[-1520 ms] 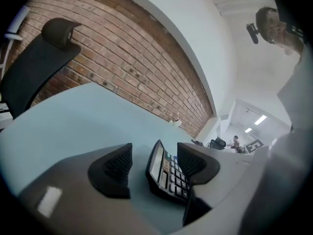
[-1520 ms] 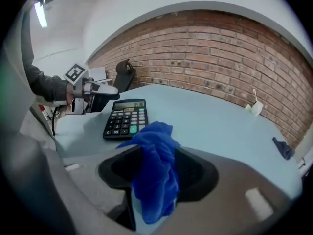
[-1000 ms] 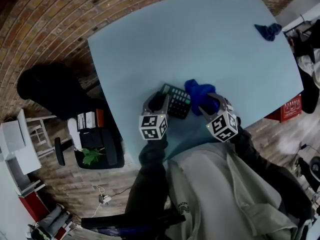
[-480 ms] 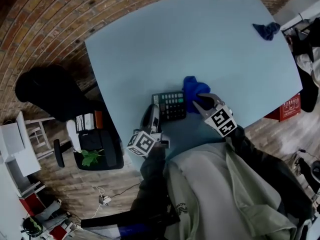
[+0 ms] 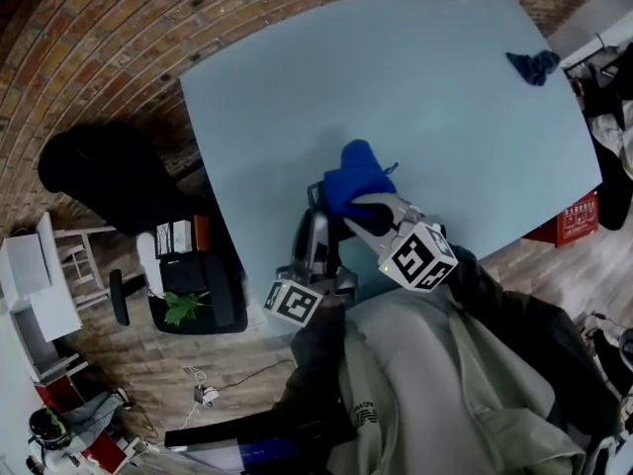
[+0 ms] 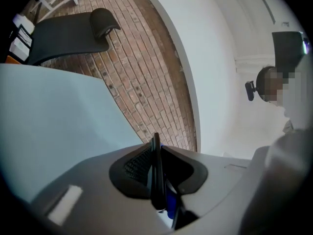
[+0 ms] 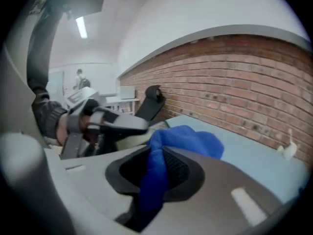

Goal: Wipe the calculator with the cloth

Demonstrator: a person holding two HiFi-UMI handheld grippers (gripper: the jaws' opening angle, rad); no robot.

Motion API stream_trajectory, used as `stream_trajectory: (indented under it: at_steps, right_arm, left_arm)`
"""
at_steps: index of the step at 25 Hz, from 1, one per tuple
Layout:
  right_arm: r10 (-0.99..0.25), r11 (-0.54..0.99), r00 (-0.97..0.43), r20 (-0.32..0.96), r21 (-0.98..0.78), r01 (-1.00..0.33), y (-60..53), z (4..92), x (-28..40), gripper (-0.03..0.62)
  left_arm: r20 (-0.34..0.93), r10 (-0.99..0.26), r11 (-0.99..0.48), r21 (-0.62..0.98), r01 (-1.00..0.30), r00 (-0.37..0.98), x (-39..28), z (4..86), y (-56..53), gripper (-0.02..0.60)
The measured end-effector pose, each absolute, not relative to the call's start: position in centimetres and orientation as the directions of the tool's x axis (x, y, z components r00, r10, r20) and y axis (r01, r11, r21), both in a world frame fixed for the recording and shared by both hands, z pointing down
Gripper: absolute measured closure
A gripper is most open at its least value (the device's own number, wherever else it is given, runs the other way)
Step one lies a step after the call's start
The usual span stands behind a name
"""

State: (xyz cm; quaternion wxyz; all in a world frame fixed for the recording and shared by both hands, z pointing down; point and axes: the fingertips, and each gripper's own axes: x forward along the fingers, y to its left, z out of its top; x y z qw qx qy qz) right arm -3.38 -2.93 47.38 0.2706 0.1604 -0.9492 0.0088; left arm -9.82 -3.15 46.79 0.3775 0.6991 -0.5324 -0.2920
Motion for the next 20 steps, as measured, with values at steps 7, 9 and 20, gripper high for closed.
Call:
stream_trajectory:
  at_steps: [7,9,20]
  right_arm:
    - [-0.38,0.906,-0.821,0.426,-0.008,-0.423,-6.1,43.3,-3.8,0.521]
    - [-0.299,0.936,-0.878,0.374,-0.063,-0.346,-4.1,41.3,-6.1,0.53]
    - [-0.344,0.87,-0.813,0.47,-0.165,-0.464,-8.3,42.5,0.5,0.53]
  left_arm:
    - [-0.035,-0.96,-0.198,0.788,-0.582,0.279,-7.8,44.6,-2.8,0.525]
    - [-0.041,-0.958,-0.205,0.793,-0.574,0.285,-7.5,44.5,-2.7,0.529]
    - [-0.123,-0.923,-0.372,0.533,-0.76,0.365,-6.6,40.5,-0.9,0.529]
